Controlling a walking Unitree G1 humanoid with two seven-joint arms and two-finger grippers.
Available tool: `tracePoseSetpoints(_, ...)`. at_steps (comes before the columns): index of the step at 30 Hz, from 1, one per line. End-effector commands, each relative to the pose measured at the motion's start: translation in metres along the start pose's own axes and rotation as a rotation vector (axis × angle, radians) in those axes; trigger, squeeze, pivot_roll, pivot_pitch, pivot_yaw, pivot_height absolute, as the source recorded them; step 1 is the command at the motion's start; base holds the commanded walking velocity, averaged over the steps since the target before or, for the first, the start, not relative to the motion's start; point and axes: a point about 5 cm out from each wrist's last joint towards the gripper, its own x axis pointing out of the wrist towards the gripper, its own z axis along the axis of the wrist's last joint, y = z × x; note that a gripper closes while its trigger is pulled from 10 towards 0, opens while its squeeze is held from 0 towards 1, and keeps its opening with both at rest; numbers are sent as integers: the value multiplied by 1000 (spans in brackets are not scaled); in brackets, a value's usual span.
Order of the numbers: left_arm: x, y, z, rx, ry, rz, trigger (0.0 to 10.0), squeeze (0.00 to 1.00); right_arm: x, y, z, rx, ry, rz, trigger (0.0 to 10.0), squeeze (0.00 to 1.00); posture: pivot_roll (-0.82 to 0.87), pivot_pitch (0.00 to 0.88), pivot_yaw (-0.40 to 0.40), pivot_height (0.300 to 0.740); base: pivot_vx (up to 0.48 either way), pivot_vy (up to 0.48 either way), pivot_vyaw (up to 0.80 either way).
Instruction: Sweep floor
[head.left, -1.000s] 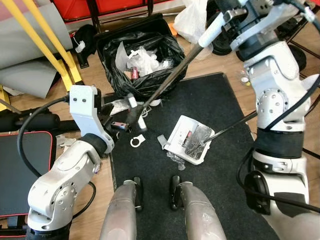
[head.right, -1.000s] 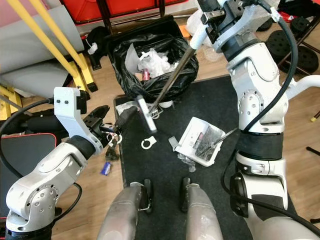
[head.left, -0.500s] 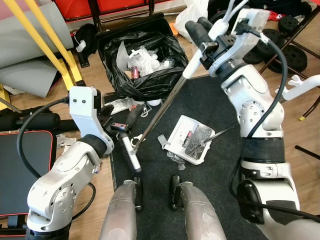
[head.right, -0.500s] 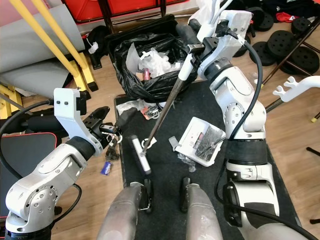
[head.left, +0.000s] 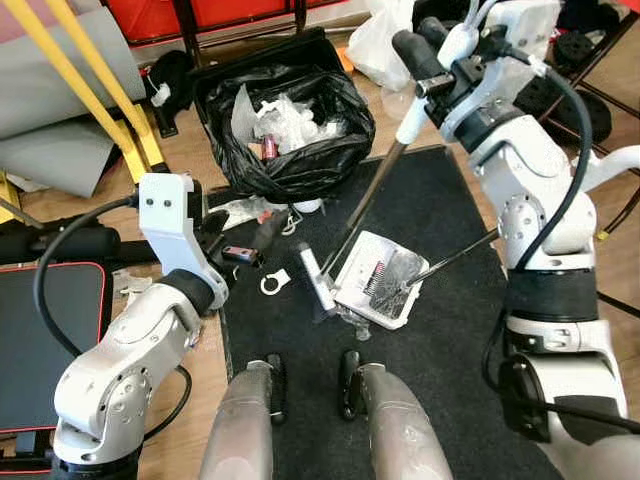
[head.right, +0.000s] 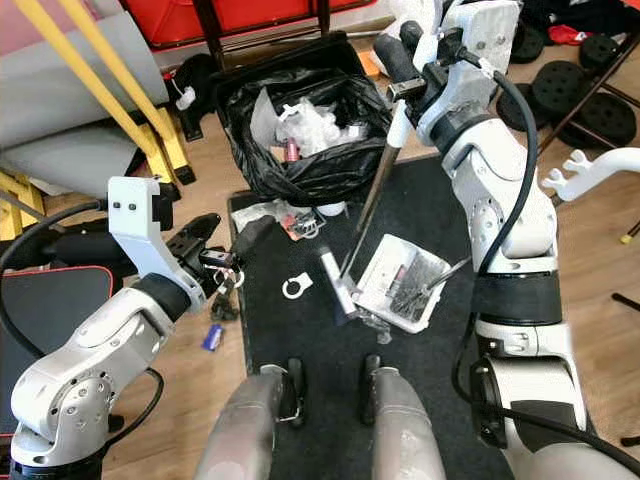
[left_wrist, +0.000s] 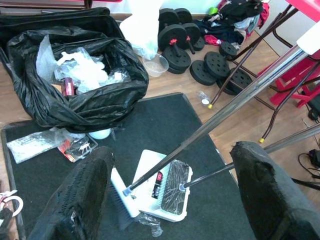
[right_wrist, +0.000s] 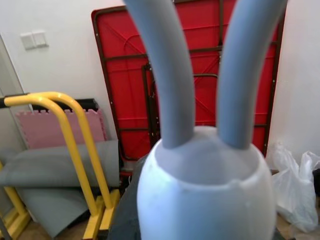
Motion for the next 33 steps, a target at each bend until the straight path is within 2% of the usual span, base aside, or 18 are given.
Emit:
tracePoseSetpoints(1,-3,-2,-3,2,20,-42,10000,0,-1,0,8,-78,-35,4,10000,0,107,308,-33,740,0,0,0)
tracePoseSetpoints(2,-3,-2,-3,1,21,-42,10000,0,-2,-1,8,-114,-32,3,10000,0,106,311,-32,740,0,0,0)
tracePoseSetpoints(9,-3,-2,-3,0,20,-42,10000,0,-3,-6,11,-178,-42,-30,10000,0,105,314,-31,740,0,0,0)
tracePoseSetpoints(17,-3,-1,-2,0,18,-41,10000,0,-6,-25,25,-230,-104,-162,10000,0,102,317,-32,740,0,0,0)
tracePoseSetpoints(27,-3,-1,-2,1,18,-42,10000,0,-10,-38,34,-252,-165,-286,10000,0,103,317,-31,740,0,0,0)
tracePoseSetpoints(31,-3,-1,-2,1,18,-42,10000,0,-10,-40,35,-253,-170,-298,10000,0,103,317,-31,740,0,0,0)
tracePoseSetpoints(33,-3,-2,-2,0,17,-42,10000,0,-10,-38,36,-210,-187,-293,10000,0,100,316,-31,740,0,0,0)
